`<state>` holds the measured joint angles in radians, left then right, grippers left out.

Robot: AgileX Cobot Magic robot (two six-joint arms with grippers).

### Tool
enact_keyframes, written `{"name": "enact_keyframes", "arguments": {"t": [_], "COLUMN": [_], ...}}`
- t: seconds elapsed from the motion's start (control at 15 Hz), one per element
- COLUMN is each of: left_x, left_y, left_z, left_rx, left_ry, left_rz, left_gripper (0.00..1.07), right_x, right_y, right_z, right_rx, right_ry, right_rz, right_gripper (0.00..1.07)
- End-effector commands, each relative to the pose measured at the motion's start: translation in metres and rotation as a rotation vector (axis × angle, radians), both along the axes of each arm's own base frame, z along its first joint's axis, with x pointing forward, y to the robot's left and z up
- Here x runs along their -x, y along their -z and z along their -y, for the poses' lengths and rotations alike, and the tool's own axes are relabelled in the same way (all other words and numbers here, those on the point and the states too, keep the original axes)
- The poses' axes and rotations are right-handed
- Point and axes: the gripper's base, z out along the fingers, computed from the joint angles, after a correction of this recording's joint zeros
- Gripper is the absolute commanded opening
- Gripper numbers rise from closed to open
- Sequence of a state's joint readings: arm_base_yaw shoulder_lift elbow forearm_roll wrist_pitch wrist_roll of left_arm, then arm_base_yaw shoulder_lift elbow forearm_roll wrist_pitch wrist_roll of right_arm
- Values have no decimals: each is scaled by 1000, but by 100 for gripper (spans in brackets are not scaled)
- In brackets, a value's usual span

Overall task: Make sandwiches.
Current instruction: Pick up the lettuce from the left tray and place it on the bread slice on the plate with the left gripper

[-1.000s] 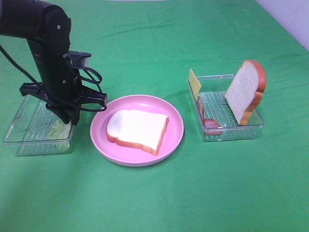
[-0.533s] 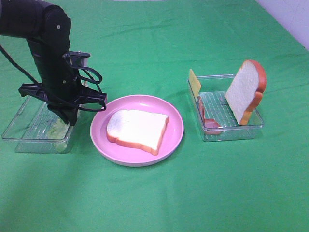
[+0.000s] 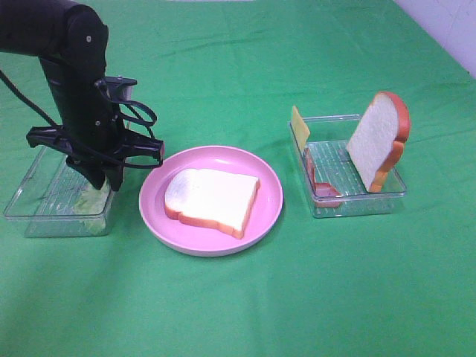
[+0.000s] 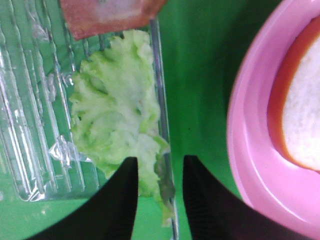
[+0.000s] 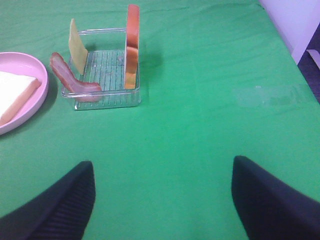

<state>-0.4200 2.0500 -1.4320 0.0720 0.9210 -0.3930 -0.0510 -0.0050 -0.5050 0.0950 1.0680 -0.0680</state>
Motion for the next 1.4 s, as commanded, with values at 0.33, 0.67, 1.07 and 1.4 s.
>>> {"name": "enact_keyframes", "arguments": {"t": [0.33, 0.67, 1.07, 1.4], "left_x": [2, 2, 4, 16], "left_y": [-6, -6, -15, -60], "left_z": [0, -1, -1, 2], "left_rx": [-2, -12, -4, 111], "left_ry": [-9, -2, 10, 21], "left_rz": [4, 10, 16, 75], "left_gripper": [36, 8, 0, 0], "right_x": [1, 1, 1, 1], "right_y": [-2, -2, -2, -2], "right_z": [0, 0, 0, 0], "right_rx": [13, 13, 13, 13], "right_ry": [3, 3, 3, 3], "right_rz": [23, 23, 23, 23], "right_gripper": [72, 72, 72, 72]}}
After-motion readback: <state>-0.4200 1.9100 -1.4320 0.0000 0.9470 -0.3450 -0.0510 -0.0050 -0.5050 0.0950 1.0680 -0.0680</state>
